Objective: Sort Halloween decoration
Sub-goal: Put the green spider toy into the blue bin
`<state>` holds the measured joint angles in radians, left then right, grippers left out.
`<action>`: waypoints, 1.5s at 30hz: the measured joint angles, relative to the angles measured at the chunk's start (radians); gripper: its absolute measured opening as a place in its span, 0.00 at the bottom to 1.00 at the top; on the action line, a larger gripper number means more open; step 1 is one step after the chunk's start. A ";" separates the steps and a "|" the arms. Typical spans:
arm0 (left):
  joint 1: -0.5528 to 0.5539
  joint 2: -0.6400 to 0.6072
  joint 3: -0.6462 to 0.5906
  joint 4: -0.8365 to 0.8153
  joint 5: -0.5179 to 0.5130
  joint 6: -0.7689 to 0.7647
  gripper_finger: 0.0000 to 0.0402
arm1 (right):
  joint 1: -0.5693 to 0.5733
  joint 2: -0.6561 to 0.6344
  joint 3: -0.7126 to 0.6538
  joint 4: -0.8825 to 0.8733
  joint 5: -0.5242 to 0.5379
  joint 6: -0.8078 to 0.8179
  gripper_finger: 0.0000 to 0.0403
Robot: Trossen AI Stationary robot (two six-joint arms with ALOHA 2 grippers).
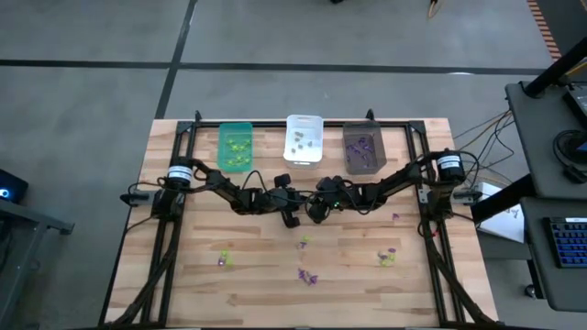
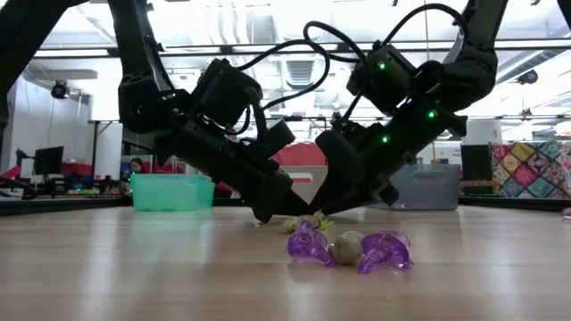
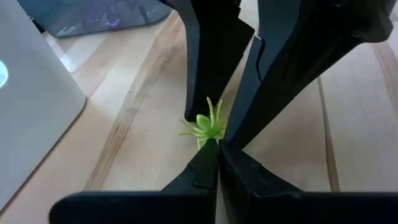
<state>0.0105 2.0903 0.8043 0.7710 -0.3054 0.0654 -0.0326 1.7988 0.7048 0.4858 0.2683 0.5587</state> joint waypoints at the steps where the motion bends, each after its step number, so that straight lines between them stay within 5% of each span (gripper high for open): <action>1: 0.000 0.000 0.000 0.000 0.000 0.000 0.00 | 0.000 0.000 0.000 0.000 0.002 0.000 0.35; 12: -0.005 -0.006 -0.001 -0.004 0.002 0.000 0.00 | 0.000 -0.010 0.000 -0.004 0.009 -0.047 0.04; 23: -0.017 -0.173 -0.087 -0.088 0.033 0.003 0.00 | 0.005 -0.075 0.000 -0.015 -0.009 -0.116 0.02; 36: -0.017 -0.519 -0.294 0.119 0.208 -0.079 0.00 | 0.117 -0.193 -0.001 0.054 -0.056 -0.355 0.02; 45: -0.021 -0.554 -0.337 0.197 0.480 -0.162 0.12 | 0.188 -0.206 0.001 0.255 -0.085 -0.504 0.02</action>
<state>-0.0105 1.5362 0.4676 0.9679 0.1744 -0.0961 0.1554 1.5929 0.7059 0.7413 0.1830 0.0548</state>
